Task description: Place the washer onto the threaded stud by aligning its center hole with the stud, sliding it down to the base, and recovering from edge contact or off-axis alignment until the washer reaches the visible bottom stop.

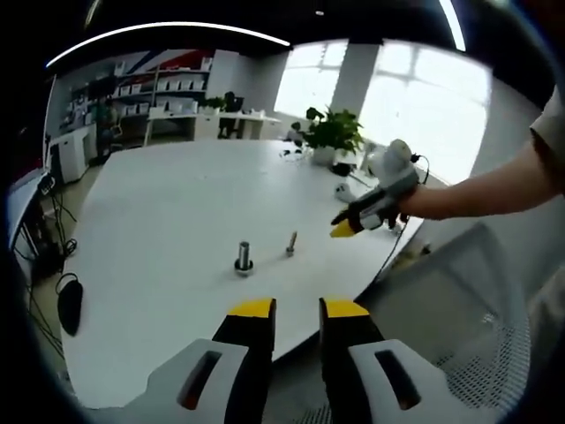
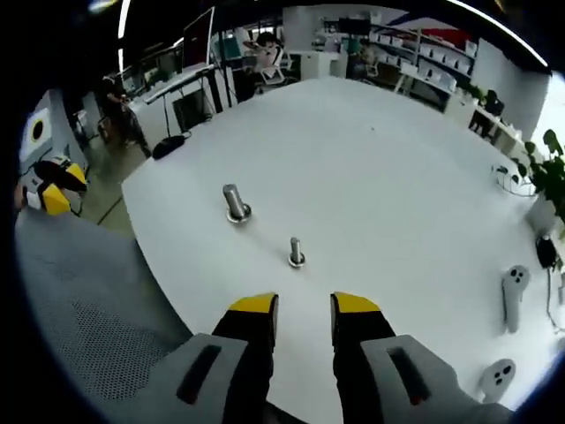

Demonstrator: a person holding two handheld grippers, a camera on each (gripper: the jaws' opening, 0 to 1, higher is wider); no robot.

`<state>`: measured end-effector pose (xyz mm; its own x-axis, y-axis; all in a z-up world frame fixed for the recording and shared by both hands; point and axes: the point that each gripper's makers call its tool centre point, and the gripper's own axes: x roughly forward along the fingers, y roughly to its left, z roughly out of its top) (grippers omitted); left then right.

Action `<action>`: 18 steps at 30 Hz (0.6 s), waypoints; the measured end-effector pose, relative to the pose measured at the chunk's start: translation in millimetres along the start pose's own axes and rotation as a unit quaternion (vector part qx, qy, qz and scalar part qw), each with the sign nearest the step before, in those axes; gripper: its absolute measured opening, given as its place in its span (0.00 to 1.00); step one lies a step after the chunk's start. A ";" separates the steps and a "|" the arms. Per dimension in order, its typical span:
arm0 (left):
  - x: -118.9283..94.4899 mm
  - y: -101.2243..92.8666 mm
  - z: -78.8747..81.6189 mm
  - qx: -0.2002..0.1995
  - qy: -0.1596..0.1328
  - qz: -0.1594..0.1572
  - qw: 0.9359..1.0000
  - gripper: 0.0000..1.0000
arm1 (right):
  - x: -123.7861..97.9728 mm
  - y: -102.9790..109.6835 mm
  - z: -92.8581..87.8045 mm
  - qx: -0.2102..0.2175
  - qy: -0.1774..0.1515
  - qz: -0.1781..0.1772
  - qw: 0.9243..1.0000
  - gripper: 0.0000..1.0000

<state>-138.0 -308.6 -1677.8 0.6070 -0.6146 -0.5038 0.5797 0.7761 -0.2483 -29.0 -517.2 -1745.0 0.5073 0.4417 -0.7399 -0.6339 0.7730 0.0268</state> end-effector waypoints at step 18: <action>-2.5 8.2 9.5 0.004 -0.022 0.032 0.999 0.24 | -106.1 36.3 0.7 0.066 -0.133 0.055 0.987 0.28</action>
<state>-129.7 -302.0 -1670.8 0.6661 -0.5690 -0.4823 0.5429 0.8132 -0.2095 -105.4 -535.6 -1665.1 0.5857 0.6165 -0.5261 -0.6211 0.7585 0.1973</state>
